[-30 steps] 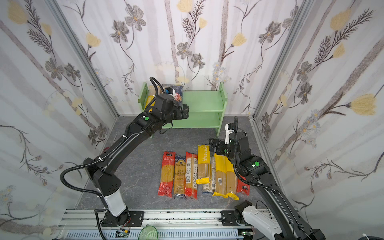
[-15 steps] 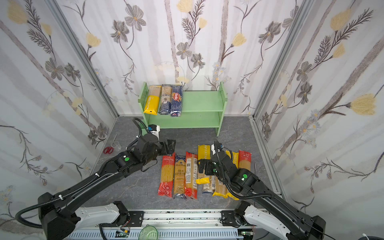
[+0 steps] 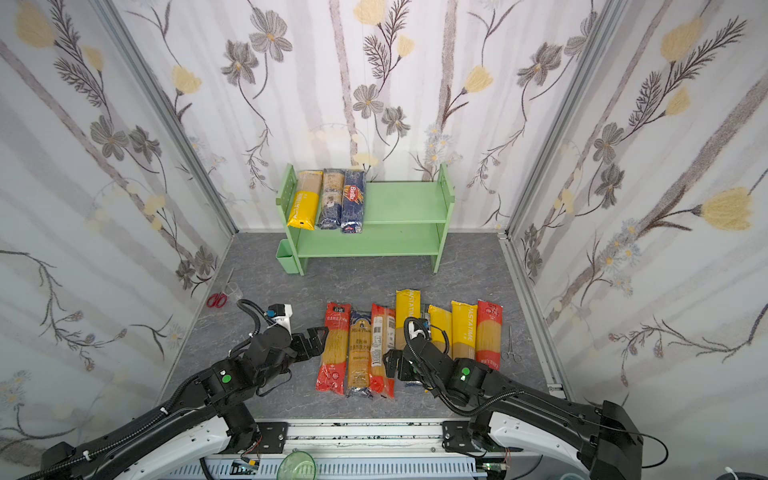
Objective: Place and organize the pasta boxes and bags onto the shelf
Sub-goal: 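Lower the left gripper while the right gripper grasps the white-labelled red bag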
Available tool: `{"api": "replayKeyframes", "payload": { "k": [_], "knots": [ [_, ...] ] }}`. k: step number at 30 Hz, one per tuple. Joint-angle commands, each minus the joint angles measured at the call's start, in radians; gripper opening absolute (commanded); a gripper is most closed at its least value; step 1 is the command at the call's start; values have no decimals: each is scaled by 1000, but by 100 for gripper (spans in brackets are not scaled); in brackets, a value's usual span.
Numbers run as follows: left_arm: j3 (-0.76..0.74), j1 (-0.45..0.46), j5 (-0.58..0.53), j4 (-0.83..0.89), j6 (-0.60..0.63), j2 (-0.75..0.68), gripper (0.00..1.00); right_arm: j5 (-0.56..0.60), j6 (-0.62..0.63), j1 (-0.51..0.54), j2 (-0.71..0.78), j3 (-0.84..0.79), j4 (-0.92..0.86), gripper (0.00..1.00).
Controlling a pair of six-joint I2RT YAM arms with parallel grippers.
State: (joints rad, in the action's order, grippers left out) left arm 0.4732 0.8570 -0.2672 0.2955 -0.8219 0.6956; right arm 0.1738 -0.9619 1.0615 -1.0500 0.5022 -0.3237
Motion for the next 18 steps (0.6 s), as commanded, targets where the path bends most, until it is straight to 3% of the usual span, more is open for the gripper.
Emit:
{"api": "replayKeyframes", "payload": {
  "k": [1,6,18],
  "knots": [
    [-23,10,-27,-30,-58,-16,100,-38,-50,15,-27,-33,142,100],
    [-27,14,-32,-30,-69,-13,100,-72,-88,32,-65,-88,254,100],
    [10,14,-55,-30,2,99,100,-115,-113,52,-291,-63,339,100]
  ]
}}
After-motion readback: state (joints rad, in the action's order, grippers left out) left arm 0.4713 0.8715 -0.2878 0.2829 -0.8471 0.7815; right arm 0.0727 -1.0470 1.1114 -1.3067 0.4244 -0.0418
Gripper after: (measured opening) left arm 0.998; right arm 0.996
